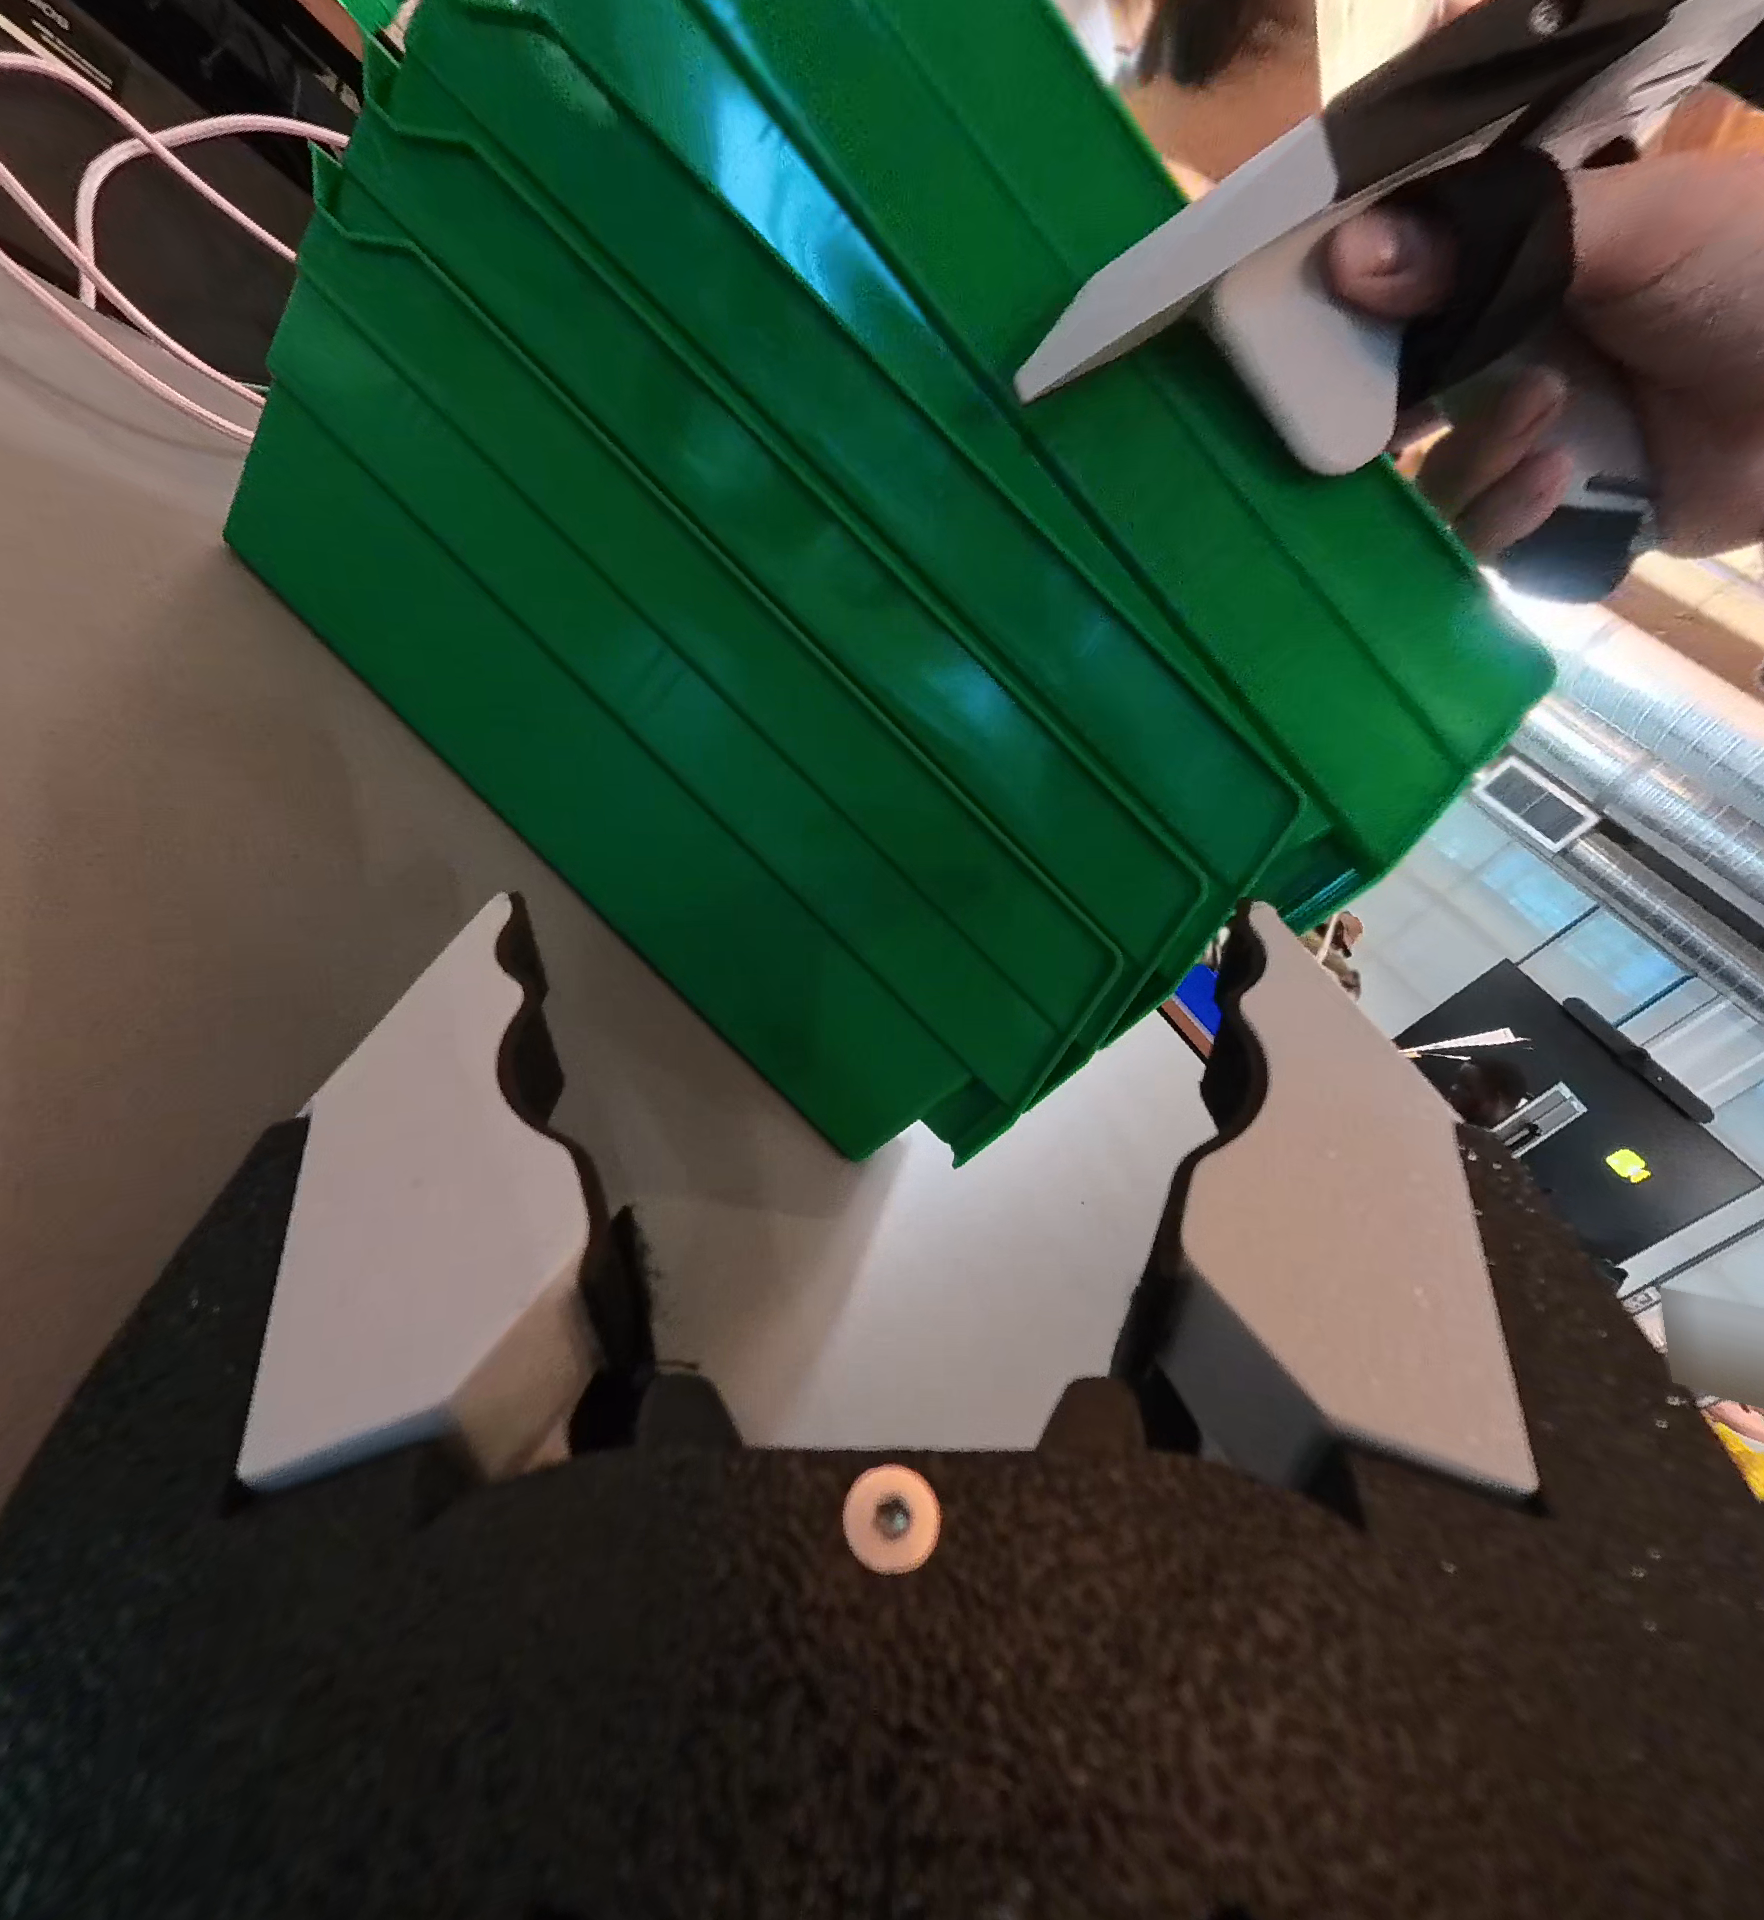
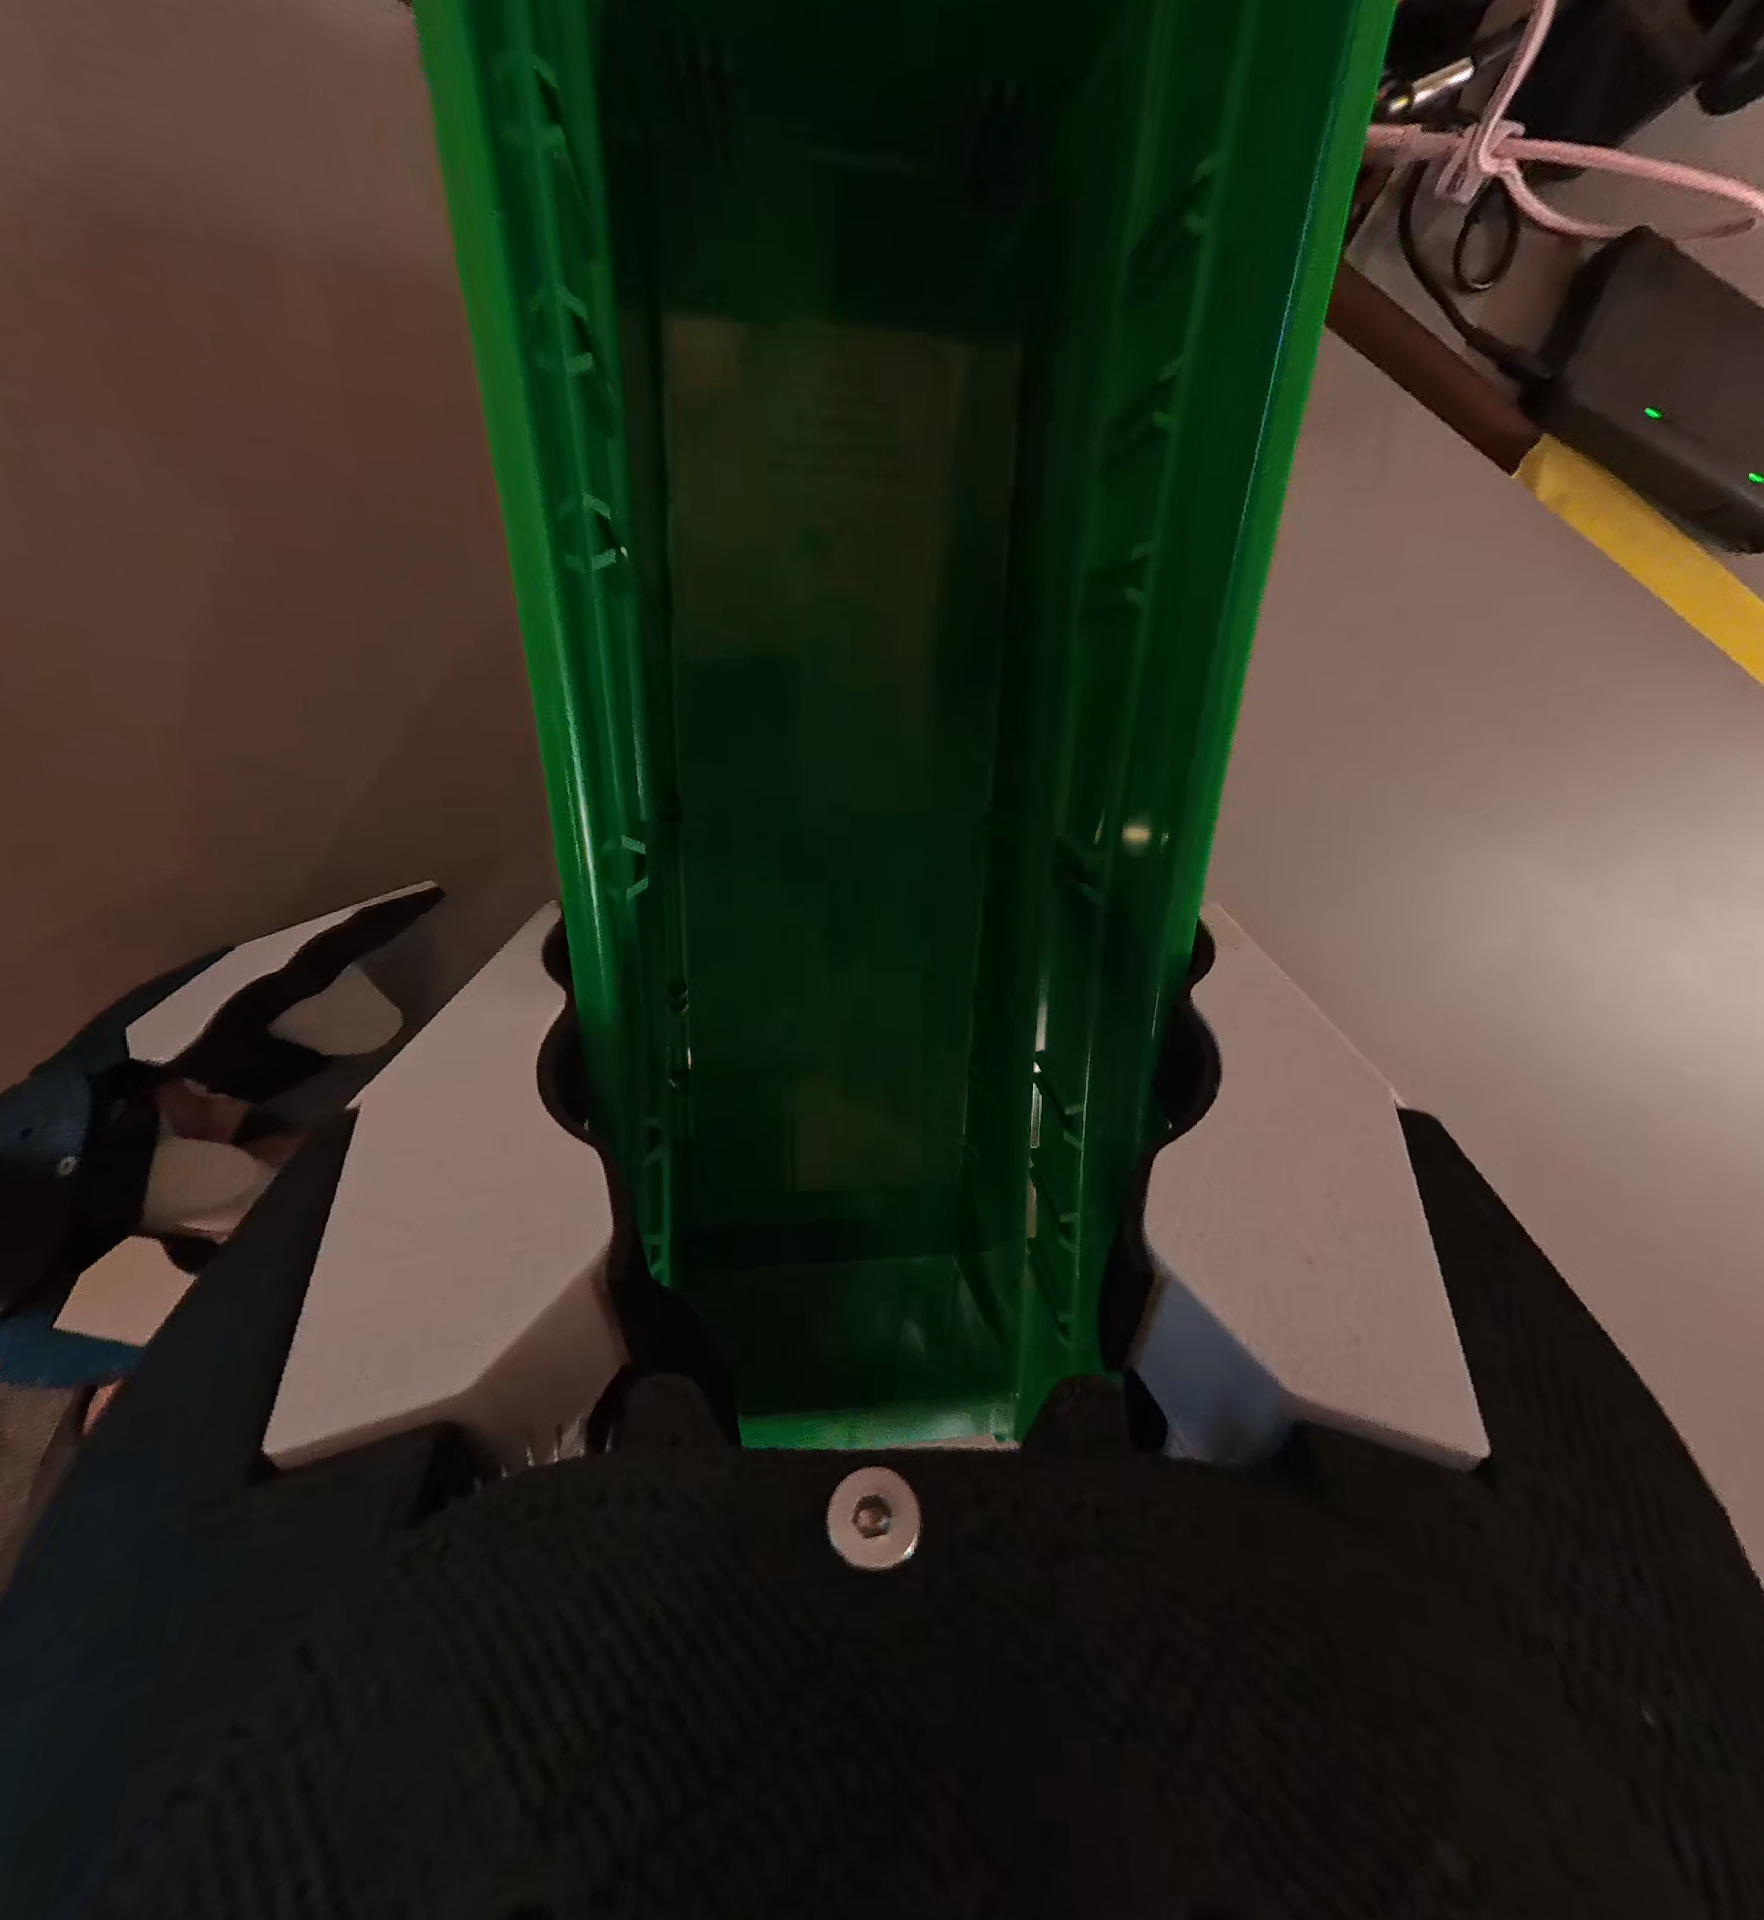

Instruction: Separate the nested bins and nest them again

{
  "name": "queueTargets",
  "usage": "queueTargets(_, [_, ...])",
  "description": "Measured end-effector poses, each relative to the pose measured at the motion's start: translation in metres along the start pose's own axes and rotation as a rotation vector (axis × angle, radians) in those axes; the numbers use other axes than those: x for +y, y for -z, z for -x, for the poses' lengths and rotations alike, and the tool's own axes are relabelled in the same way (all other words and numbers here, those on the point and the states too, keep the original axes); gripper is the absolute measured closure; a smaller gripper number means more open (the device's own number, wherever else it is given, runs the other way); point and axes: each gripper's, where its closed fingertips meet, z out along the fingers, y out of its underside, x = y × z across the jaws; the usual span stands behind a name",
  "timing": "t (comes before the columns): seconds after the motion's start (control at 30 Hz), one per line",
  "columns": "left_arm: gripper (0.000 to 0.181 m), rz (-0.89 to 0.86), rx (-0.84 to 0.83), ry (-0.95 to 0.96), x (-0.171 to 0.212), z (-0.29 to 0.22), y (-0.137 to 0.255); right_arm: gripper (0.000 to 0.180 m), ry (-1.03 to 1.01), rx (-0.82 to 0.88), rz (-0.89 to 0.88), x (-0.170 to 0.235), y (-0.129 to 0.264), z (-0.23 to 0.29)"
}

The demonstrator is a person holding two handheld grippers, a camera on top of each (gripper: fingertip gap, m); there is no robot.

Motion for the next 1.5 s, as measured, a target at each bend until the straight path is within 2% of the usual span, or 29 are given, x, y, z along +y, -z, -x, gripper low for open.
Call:
queueTargets(0.2, [0.054,0.003,0.002,0.008,0.000,0.000,0.000,0.065,0.024,0.042,0.014,0.000,-0.010,0.004])
queueTargets(0.33, [0.054,-0.001,0.006,0.009,0.000,0.000,0.000,0.053,0.027,0.065,-0.024,-0.005,-0.014,0.003])
queueTargets(0.43, [0.054,0.000,0.009,0.013,0.000,0.000,0.000,0.043,0.040,0.005,-0.061,-0.008,-0.012,0.010])
queueTargets(0.6, [0.054,-0.001,0.009,0.015,0.000,0.000,0.000,0.045,0.079,-0.058,-0.205,-0.025,0.022,-0.001])
queueTargets(0.73, [0.054,0.006,0.004,0.013,0.001,0.000,0.000,0.046,0.087,-0.098,-0.245,-0.021,0.042,-0.017])
queueTargets(1.0, [0.054,-0.001,0.005,0.013,0.000,0.000,0.000,0.048,0.076,-0.203,-0.212,0.015,0.041,-0.031])
queueTargets(1.07, [0.054,-0.002,0.006,0.014,0.000,0.000,0.001,0.059,0.160,-0.321,-0.264,0.027,0.048,-0.011])
queueTargets(1.1, [0.054,-0.003,0.007,0.016,-0.001,0.000,0.001,0.070,0.248,-0.393,-0.312,0.035,0.055,0.003])
queueTargets(1.17, [0.054,-0.004,0.008,0.019,-0.001,0.000,0.001,0.078,0.479,-0.438,-0.411,0.053,0.066,0.019])
queueTargets(1.23, [0.054,-0.003,0.007,0.018,-0.001,0.000,0.001,0.093,0.792,-0.392,-0.448,0.082,0.065,0.026])
queueTargets(1.3, [0.054,-0.002,0.005,0.016,0.000,0.000,0.001,0.109,1.035,-0.310,-0.408,0.109,0.053,0.027])
queueTargets(1.4, [0.054,-0.002,0.005,0.017,-0.001,0.000,0.001,0.137,1.239,-0.089,-0.314,0.121,0.027,0.015])
queueTargets(1.5, [0.054,-0.003,0.004,0.015,-0.001,0.001,0.001,0.153,1.340,-0.011,-0.222,0.129,0.013,0.015])
